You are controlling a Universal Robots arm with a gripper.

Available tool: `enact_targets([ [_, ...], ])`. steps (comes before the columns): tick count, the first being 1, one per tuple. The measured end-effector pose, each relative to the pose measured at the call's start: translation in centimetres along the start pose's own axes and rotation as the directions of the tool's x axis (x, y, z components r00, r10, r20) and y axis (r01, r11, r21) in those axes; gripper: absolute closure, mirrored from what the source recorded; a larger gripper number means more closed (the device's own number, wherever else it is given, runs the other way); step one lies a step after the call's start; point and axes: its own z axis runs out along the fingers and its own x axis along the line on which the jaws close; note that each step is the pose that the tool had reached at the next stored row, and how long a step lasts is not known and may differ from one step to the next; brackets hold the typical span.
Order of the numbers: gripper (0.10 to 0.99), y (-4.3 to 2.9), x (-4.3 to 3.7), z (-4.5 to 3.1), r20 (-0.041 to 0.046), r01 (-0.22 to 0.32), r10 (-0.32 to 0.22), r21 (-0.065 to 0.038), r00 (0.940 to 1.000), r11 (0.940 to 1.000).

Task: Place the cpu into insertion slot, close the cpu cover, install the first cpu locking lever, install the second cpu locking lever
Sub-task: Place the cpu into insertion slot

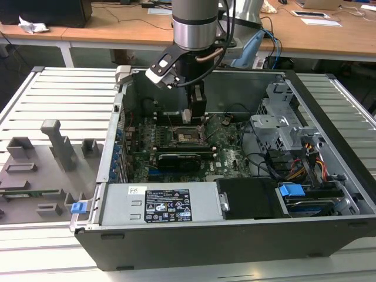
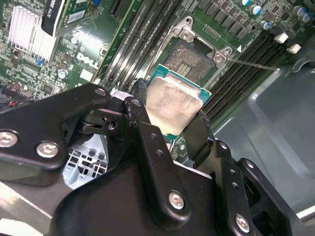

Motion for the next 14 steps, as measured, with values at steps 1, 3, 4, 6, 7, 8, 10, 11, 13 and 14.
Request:
enact_targets([
  [1, 0.545, -0.01, 0.00, 0.10, 0.0003, 0.000, 0.000, 0.000, 1.0000, 1.0000],
  [3, 0.545, -0.03, 0.00, 0.31, 0.0006, 0.000, 0.000, 0.000, 1.0000, 1.0000],
  [4, 0.545, -0.04, 0.00, 0.41, 0.0008, 0.000, 0.000, 0.000, 1.0000, 1.0000],
  [6, 0.545, -0.10, 0.00, 0.56, 0.0007, 0.000, 0.000, 0.000, 1.0000, 1.0000],
  [7, 0.545, -0.12, 0.00, 0.62, 0.0007, 0.000, 0.000, 0.000, 1.0000, 1.0000],
  [8, 0.545, -0.13, 0.00, 0.67, 0.0006, 0.000, 0.000, 0.000, 1.0000, 1.0000],
  [10, 0.545, -0.24, 0.00, 0.88, 0.0007, 0.000, 0.000, 0.000, 1.0000, 1.0000],
  [11, 0.545, -0.25, 0.00, 0.97, 0.0006, 0.000, 0.000, 0.000, 1.0000, 1.0000],
  [13, 0.545, -0.35, 0.01, 1.15, 0.0016, 0.000, 0.000, 0.000, 1.0000, 1.0000],
  [14, 0.545, -0.39, 0.01, 1.24, 0.0020, 0.000, 0.000, 0.000, 1.0000, 1.0000],
])
